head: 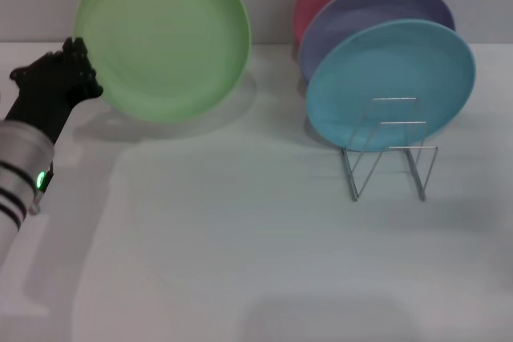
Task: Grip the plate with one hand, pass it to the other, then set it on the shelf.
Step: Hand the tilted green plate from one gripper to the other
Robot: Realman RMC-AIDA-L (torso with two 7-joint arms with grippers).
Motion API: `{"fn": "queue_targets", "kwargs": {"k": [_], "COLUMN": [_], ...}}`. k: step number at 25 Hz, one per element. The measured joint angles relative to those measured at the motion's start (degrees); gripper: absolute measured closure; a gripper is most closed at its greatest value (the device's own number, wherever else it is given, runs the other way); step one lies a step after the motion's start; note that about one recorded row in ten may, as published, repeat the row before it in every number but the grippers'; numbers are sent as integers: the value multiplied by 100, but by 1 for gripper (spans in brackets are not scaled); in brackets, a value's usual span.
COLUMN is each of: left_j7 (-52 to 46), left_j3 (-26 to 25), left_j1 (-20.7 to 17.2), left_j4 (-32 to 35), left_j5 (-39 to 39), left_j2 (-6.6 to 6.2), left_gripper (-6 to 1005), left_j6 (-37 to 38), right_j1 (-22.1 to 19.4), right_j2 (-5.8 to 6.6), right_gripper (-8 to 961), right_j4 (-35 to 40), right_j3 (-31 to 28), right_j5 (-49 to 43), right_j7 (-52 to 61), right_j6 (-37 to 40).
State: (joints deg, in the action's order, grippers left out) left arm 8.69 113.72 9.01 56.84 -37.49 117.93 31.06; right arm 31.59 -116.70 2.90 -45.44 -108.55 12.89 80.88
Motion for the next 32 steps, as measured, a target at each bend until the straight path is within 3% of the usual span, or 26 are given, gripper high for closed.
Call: {"fn": "queue_targets", "kwargs": {"k": [2,3,10,13,19,23,32], "left_j7": [-616,-1299,-2147,-2163,-2177,-2087,-1758], "left_j3": [70,81,197,388,585,659,917], "left_j1": [73,195,543,561,510,459,362], "left_j4": [-458,-1035,-2164,-2362,-2467,-2591,-2450], "left_j5": [367,815,1306,1317,1316,1296,909], "left_j2": [1,6,52,70,61,76,115], "left_gripper": [948,948,945,943,941,939,935], "left_j6": [576,1199,2209,2513,2858,3069,3110], "right_j1": [-58,-151,-748,-1103,-1415,-1742,-1638], "right_j2": [-76,-165,-226,-232,-242,-242,-230], "right_gripper": [227,227,227,227,228,228,227], "right_j4": [-17,-40,-763,-1132,-1623,-2455,-2933], "right_j3": [31,165,703,1184,1938,2514,3058], "right_j5": [0,-11,-56,-65,-69,-70,-80], "right_j7": [-1,-2,-19,-45,-250,-1364,-2182], "right_j6": [90,262,559,858,1173,1513,1320]}}
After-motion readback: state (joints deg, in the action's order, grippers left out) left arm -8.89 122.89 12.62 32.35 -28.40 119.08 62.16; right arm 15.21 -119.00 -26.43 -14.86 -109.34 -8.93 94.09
